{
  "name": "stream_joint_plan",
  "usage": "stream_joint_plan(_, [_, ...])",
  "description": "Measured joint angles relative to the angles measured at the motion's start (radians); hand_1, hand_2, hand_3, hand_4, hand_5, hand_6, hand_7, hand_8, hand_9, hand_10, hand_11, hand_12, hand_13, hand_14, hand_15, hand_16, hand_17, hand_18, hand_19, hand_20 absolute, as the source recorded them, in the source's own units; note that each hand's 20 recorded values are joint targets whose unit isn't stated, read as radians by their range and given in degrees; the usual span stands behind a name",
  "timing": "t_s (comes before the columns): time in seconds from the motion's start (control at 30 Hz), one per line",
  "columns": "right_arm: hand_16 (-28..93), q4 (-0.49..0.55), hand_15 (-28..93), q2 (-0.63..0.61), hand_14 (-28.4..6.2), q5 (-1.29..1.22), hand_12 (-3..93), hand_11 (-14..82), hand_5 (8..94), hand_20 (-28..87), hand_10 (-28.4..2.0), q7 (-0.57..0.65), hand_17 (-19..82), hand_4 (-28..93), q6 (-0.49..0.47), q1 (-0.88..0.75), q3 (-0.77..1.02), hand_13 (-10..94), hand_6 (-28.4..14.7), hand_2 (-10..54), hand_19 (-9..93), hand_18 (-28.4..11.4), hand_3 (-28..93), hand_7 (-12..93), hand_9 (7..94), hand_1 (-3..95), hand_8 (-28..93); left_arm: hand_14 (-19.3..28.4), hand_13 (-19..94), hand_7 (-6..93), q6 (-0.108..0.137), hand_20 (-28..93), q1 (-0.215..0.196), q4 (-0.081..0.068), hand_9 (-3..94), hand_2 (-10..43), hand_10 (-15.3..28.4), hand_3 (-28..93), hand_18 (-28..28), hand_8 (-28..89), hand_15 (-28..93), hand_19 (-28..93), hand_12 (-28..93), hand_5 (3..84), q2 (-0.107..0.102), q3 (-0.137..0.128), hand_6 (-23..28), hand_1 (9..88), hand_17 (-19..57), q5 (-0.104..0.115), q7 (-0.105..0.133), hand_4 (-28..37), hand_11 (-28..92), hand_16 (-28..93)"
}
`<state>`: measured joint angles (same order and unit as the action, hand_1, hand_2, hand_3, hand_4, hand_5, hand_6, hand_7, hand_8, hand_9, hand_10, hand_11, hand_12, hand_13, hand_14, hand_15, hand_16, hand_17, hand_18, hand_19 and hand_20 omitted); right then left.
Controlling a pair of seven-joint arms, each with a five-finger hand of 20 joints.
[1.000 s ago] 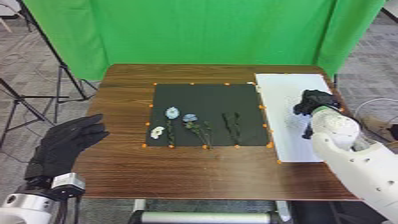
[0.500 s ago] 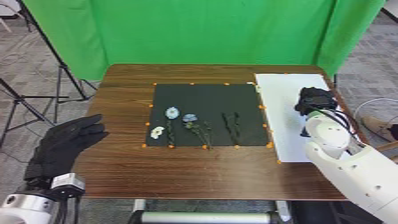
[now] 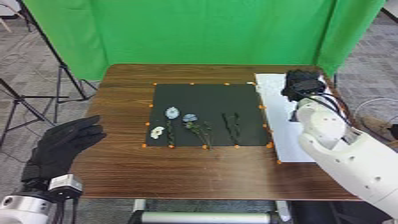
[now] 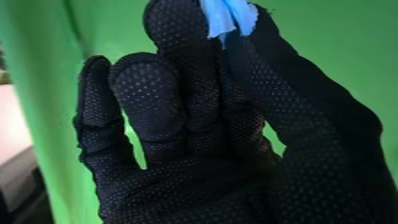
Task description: Arrange flowers
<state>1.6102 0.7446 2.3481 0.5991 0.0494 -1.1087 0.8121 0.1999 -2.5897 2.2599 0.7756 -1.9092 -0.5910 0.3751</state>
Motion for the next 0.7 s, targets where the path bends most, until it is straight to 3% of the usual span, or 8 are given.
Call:
stream_joint_plan(0.3, [26, 0.104, 73, 0.039, -7.9, -0.046, 28.0, 34.6, 81.4, 27, -10.2, -0.099, 22, -28, -0.011, 0.062, -0.1, 69, -0.2, -3.4, 80, -23.0, 76, 24, 82.8, 49.6, 7, 28.4, 32, 13.4, -0.001, 21, -0.004, 0.001, 42.6, 5.5, 22.8, 81, 22.1, -8, 63, 57, 12, 48.7, 0.0, -0.008, 14.5, 27.6, -8.1, -0.001, -0.009, -11.4, 39, -13])
stream_joint_plan(0.7, [26, 0.084, 73, 0.254, -8.1, -0.001, 27.7, 34.2, 82.1, 28, -10.5, -0.142, 22, -28, -0.062, 0.06, -0.182, 69, -0.2, -4.0, 79, -23.1, 77, 23, 83.4, 49.1, 7, 28.4, 32, 13.5, -0.004, 20, 0.019, -0.001, 42.4, 5.3, 22.7, 82, 22.0, -8, 63, 57, 11, 48.7, -0.002, 0.001, 14.4, 27.6, -8.1, -0.002, -0.019, -11.4, 39, -13])
